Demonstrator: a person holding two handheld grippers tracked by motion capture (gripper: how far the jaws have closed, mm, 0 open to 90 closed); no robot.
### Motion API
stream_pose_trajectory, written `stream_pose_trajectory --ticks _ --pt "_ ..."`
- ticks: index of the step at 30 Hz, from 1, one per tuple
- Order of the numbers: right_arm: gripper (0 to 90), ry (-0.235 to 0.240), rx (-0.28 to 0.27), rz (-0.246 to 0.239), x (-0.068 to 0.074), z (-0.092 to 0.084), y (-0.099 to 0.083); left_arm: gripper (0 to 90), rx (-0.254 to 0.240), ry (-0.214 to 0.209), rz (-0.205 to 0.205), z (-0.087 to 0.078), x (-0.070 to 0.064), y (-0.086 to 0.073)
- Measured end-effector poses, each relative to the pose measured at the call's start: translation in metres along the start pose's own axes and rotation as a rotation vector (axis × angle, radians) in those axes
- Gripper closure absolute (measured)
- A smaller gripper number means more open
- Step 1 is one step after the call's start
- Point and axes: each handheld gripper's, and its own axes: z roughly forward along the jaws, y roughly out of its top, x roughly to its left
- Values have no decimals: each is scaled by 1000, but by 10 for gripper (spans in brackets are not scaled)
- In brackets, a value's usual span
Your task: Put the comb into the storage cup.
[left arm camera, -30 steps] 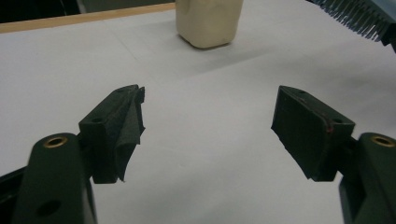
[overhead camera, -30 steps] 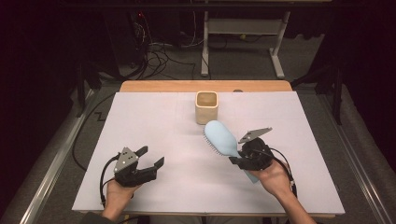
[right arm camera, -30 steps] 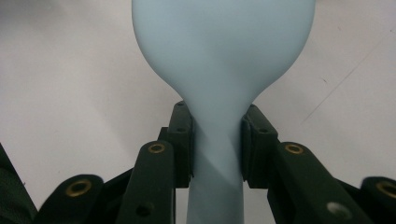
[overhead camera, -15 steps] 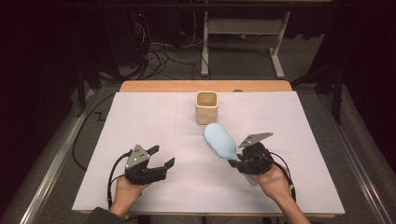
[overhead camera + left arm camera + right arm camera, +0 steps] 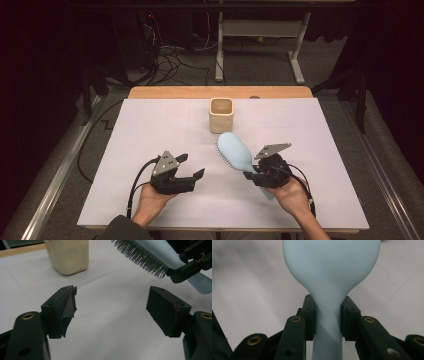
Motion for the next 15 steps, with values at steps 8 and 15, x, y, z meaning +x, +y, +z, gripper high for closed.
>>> stream_pose_trajectory --ticks 8,15 --pt "705 29 -3 6 -1 4 0 214 23 -17 27 11 -10 8" --pt "705 31 -4 0 0 4 1 209 31 -43 24 19 -13 12"
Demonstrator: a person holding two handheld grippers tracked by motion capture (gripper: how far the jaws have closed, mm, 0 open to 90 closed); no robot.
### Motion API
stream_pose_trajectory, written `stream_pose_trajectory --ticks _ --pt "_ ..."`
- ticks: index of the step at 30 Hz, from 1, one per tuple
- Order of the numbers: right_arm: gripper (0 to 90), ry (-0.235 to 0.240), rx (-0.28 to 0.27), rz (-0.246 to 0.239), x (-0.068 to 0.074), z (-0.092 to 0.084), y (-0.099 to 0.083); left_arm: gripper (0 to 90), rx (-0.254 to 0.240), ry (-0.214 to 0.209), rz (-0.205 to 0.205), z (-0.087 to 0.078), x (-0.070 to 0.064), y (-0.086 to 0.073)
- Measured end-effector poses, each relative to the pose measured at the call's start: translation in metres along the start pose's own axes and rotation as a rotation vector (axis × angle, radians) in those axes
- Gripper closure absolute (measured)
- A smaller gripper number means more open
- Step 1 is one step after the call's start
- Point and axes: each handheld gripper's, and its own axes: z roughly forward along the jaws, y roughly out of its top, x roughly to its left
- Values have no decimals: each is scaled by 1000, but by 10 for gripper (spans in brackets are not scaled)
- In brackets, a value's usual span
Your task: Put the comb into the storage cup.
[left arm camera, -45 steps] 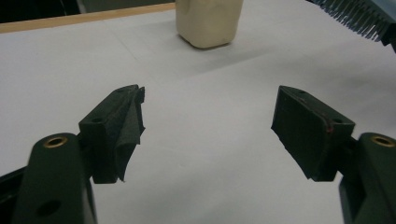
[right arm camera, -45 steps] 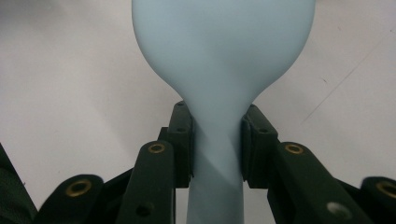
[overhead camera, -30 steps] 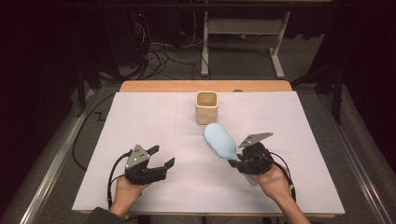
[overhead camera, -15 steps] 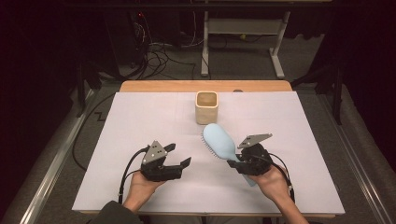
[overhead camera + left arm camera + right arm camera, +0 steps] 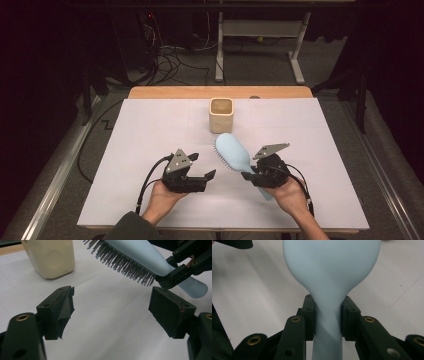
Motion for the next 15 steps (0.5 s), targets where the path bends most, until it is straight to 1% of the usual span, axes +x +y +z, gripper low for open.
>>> stream_pose_trajectory --ticks 4,5,8,9,13,15 --pt "705 10 -2 -2 -1 0 0 216 -8 3 1 3 -2 2" --pt "705 10 -3 -3 -1 -1 0 217 -16 0 -5 3 -2 3" --pt "705 9 -4 -6 -1 -1 0 218 -25 -26 -26 6 -2 4" --pt "705 6 -4 -6 -1 -1 0 217 -24 -33 -27 7 -2 5" --pt "705 2 -10 -2 -1 -2 0 215 -7 -45 -19 12 -6 6" --pt "705 3 -15 -5 -1 -3 0 213 -3 -29 6 13 -9 8"
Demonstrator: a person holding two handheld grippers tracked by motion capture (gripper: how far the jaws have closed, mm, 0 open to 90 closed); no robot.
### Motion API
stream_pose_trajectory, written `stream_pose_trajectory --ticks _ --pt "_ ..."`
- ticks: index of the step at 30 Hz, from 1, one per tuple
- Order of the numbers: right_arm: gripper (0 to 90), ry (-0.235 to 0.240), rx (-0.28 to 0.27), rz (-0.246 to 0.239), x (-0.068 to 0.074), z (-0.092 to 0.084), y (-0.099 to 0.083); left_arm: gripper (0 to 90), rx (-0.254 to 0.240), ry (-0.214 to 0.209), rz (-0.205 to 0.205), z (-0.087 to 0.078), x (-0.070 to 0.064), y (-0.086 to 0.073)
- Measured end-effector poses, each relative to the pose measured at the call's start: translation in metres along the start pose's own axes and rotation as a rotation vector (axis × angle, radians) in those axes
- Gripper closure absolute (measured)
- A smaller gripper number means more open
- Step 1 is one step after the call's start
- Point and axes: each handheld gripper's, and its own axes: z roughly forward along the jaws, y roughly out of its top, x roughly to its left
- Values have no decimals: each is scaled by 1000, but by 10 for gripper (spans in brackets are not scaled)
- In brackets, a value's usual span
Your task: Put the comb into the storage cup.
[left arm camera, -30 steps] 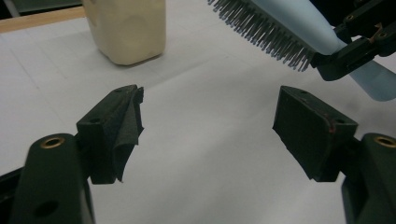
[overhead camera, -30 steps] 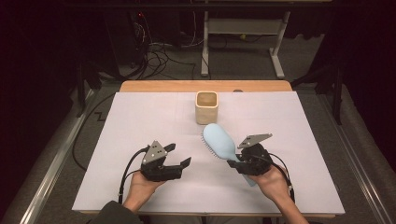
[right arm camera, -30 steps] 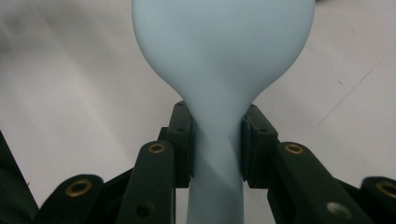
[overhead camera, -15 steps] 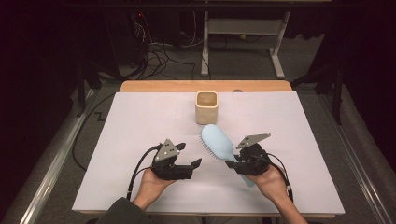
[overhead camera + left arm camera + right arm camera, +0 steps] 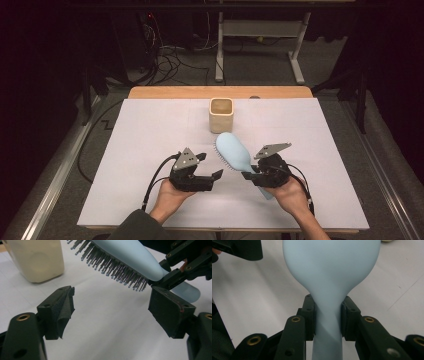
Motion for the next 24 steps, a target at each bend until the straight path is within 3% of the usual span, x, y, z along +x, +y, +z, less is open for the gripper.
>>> stream_pose_trajectory --ticks 9,24 --pt "705 1 -14 -5 1 -2 0 221 59 -58 -34 11 -5 6" --pt "705 -5 -21 -15 2 -3 1 227 65 -108 -72 26 -5 12"
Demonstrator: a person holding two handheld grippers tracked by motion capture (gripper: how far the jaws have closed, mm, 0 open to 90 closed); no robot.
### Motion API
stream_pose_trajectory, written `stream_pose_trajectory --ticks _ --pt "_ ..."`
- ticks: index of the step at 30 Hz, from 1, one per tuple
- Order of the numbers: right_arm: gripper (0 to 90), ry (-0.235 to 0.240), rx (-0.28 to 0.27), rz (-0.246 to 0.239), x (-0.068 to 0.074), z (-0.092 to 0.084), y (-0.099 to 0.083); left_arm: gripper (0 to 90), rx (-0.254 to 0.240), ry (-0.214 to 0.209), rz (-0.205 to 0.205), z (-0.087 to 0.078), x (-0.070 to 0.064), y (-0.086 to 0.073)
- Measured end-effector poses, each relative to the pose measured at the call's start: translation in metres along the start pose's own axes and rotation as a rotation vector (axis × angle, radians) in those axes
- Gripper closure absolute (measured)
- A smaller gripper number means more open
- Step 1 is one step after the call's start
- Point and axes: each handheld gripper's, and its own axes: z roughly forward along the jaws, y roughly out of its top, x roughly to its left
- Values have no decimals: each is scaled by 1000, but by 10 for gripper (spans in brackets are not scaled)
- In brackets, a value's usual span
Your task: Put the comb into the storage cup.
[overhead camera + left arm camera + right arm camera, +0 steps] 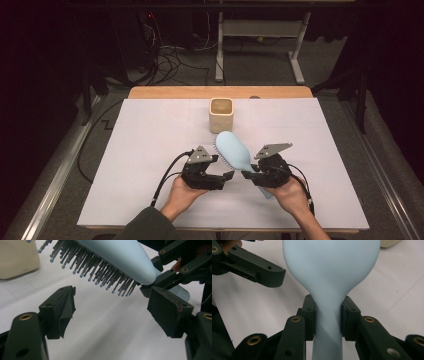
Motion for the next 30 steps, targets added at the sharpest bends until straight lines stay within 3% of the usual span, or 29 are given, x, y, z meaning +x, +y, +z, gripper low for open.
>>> stream_pose_trajectory --ticks 13,30 --pt "705 -8 6 -17 3 3 1 216 -32 -41 -50 2 -1 3" --pt "705 -12 6 -39 9 6 2 243 -30 -51 -82 4 1 9"
